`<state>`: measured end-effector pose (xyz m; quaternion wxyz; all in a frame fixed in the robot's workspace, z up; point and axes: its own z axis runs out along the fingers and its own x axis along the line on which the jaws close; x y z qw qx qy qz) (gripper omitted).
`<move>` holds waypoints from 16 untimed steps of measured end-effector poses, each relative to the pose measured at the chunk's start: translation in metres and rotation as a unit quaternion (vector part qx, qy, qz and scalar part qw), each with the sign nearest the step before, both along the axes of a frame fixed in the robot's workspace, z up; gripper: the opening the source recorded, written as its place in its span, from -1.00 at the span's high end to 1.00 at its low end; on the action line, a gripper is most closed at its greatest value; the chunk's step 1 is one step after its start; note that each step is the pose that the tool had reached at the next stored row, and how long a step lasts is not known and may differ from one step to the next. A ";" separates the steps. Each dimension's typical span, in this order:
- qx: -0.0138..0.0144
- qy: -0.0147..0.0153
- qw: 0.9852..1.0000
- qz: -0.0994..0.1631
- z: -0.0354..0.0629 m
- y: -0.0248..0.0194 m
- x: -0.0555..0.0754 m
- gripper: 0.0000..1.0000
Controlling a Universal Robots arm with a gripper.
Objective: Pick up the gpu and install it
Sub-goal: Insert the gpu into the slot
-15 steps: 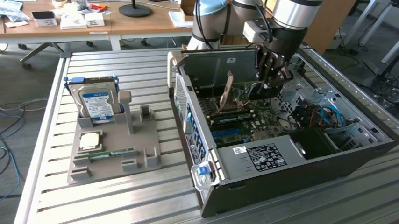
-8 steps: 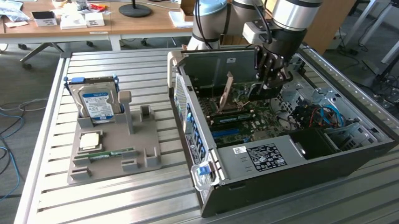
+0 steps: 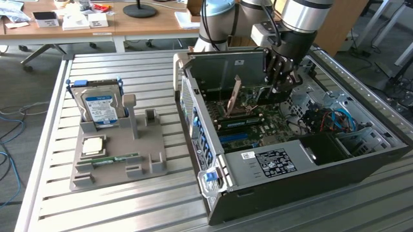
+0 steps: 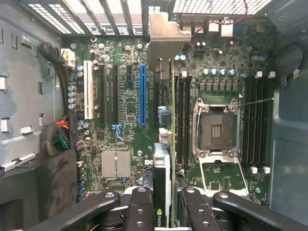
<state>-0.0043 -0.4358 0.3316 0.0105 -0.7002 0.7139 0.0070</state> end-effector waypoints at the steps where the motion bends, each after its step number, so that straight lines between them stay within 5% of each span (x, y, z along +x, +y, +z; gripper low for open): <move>1: 0.000 0.000 1.000 0.000 -0.0004 0.0001 0.000 0.47; 16: 0.000 0.000 1.000 0.000 -0.0034 0.0000 -0.001 0.47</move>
